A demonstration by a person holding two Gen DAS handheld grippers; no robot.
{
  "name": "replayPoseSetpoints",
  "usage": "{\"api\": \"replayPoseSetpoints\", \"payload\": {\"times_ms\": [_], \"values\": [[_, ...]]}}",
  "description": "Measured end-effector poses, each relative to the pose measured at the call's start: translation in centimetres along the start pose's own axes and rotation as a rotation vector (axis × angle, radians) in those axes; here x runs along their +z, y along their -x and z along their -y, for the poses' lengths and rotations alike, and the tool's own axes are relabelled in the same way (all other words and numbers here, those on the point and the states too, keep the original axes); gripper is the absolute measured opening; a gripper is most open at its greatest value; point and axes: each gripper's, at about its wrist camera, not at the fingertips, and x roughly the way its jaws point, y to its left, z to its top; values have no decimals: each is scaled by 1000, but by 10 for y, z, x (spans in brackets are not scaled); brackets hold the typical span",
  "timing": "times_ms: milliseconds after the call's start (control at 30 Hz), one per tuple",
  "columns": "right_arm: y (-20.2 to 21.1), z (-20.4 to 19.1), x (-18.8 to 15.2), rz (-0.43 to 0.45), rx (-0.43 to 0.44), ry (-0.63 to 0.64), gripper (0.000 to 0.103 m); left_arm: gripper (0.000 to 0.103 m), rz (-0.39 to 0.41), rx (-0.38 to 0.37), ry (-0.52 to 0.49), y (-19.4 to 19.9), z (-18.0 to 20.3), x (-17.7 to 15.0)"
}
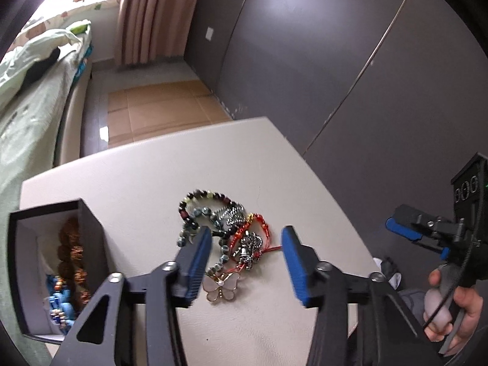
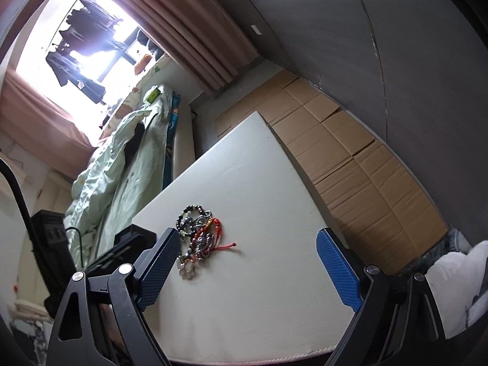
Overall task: Organize jewelry
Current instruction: 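Move the left tool to the remaining beaded bracelets, then close the left tool on the beaded bracelets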
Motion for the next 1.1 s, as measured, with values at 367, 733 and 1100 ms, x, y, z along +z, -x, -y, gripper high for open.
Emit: {"api": "replayPoseSetpoints", "payload": {"times_ms": [367,733,1100], "values": [[-7,4,2,-26,5,1,92,27,-90,73,-26,-30,-3,-9],[-13,2,1,-41,6,8,92,22,-138,160,-54,-54,-10,-19],[-18,0,0,-51,-5,14,92,19,-167,207,-140,-54,-4,-22]]}}
